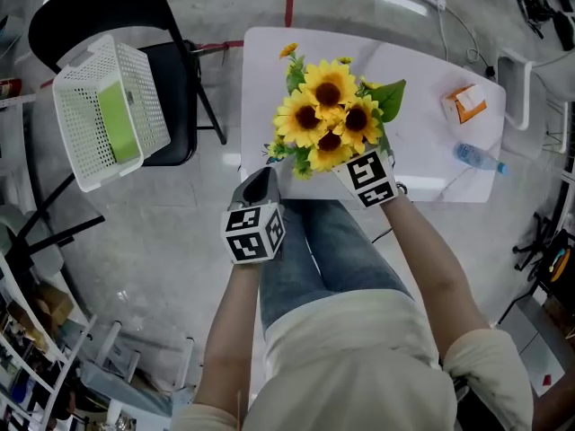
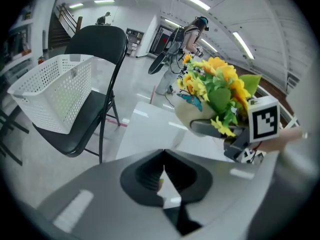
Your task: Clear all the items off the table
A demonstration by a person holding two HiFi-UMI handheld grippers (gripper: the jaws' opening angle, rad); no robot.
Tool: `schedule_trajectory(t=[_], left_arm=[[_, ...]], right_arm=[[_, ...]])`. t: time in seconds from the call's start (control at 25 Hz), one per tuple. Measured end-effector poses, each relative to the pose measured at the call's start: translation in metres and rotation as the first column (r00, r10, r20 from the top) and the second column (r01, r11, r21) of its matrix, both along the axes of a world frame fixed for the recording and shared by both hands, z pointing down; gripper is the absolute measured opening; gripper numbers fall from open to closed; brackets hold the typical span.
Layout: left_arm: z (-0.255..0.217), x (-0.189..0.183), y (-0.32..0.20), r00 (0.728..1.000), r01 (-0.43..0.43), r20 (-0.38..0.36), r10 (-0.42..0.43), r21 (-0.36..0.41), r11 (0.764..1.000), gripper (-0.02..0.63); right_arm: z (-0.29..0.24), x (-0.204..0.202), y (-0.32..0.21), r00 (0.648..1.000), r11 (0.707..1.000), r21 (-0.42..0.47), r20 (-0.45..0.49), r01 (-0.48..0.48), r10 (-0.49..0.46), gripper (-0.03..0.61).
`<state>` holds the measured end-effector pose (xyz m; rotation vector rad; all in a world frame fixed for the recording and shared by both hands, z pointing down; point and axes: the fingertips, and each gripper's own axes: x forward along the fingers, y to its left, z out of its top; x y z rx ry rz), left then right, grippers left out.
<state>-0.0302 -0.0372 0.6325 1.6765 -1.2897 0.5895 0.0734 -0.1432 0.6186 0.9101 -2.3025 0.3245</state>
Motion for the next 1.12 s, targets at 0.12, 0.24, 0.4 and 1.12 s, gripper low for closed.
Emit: schedule_trajectory(t=[0.12,0.24,0.4,1.12], left_arm=[[-0.018,0.0,0.002,1.0,0.001,0.004,-0.002,0.013,1.0,0.009],[-0.036,-0.001,0.005,1.0,0.01,0.008,-0.01,0.027,1.0,0.009],[-0.058,0.001,0.013,1.0,0.021,0.016,-0.022,0.038,0.999,0.009],[-0.148,0.0,0.018,0.995,0.081,0.043,-0.09,0.171,0.982,0.009]], right_arm=[[-0.019,0.002,0.003,0.999,1.0,0.001,0.017,-0.028,0.028,0.515],[-0.036,0.004,0.01,0.999,0.999,0.001,0.024,-0.038,0.038,0.515],[-0.054,0.011,0.021,0.999,0.999,-0.02,0.034,-0.04,0.041,0.515],[-0.14,0.024,0.046,0.999,0.999,0.049,0.043,-0.01,0.008,0.515]])
